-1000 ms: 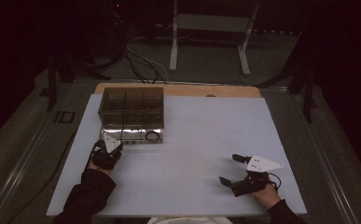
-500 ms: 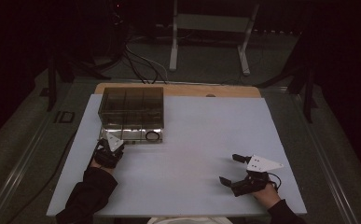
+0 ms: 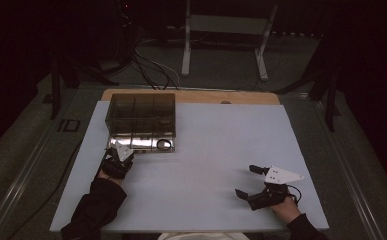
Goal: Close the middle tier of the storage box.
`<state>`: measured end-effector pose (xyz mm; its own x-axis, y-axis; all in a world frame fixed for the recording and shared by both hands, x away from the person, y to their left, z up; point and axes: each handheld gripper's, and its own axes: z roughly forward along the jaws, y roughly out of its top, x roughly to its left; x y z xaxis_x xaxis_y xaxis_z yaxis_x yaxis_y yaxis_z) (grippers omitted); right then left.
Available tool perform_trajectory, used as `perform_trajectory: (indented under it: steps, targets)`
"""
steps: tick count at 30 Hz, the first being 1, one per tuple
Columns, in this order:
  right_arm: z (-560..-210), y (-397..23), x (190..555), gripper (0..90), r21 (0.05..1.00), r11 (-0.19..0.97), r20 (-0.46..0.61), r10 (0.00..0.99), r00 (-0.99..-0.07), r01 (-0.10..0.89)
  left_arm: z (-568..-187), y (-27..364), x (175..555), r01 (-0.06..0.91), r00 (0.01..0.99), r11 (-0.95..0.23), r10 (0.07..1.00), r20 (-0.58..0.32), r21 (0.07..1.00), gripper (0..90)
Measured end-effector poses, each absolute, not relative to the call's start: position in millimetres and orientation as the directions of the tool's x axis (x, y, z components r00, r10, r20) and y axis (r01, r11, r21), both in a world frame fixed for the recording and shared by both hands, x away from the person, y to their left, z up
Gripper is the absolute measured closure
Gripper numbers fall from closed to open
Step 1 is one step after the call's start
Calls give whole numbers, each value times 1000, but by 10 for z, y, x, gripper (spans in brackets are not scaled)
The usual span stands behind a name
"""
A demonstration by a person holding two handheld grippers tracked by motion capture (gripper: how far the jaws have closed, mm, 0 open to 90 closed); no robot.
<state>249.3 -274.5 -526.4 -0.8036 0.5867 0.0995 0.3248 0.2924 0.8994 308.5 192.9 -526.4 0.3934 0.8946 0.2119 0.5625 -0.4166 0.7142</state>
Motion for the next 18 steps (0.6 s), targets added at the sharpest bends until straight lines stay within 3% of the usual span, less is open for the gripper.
perform_trajectory:
  steps: [18]
  targets:
    - [-5261, -2751, 2494, 0, 900, 291, 100, 587, -803, 325, -5226, 1979, 3136, 568, 380, -393, 905, 193, 723, 900]
